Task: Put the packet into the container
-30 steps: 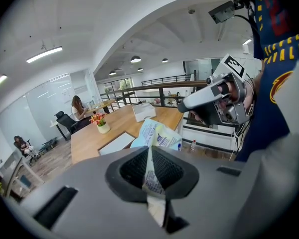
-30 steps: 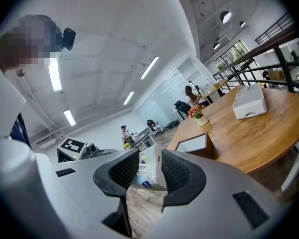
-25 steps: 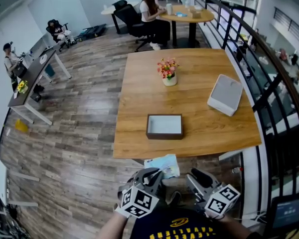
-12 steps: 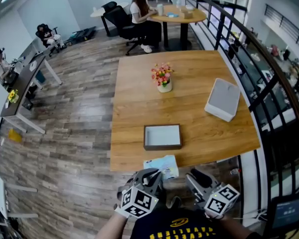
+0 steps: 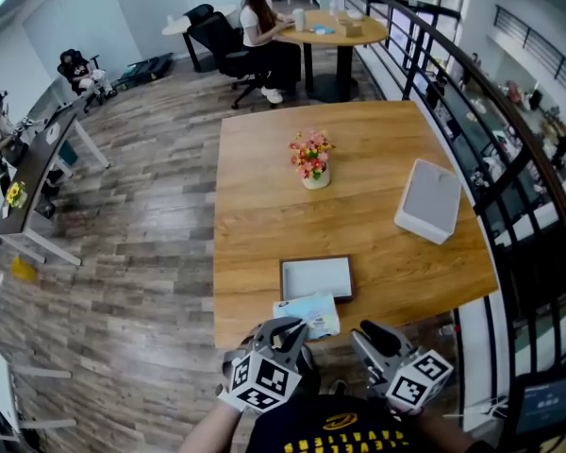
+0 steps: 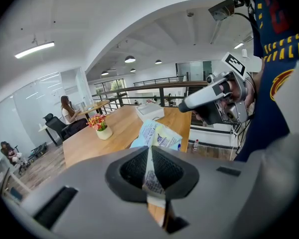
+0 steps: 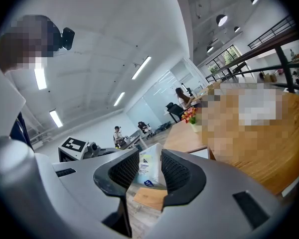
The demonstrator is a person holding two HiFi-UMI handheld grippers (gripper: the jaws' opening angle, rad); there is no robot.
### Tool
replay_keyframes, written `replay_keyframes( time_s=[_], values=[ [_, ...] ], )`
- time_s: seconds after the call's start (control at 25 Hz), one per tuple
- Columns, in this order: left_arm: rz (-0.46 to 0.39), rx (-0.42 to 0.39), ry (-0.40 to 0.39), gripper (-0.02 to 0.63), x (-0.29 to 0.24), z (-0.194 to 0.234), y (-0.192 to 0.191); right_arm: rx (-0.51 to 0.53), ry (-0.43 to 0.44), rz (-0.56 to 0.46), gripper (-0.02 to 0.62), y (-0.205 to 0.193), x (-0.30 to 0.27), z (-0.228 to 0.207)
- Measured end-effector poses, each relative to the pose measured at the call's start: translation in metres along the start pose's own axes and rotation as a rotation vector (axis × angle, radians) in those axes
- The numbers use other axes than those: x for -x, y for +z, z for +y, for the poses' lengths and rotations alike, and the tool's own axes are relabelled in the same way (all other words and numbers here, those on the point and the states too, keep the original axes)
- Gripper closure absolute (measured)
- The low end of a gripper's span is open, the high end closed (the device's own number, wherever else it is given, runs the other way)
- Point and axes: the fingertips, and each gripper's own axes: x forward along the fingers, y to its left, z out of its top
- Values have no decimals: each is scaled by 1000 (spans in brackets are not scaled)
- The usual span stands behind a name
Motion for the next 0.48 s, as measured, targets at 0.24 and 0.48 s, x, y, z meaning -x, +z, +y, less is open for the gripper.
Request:
replay_keyframes(
  time_s=[0.24,0.48],
  values=[
    [6,-14,-27,589,-10,27,-6,-9,-31,-15,451,9,-24,-5],
    [-10,-31,-56,589,-18,48,-15,-5,-67,-25,451,10,-44,-6]
  ],
)
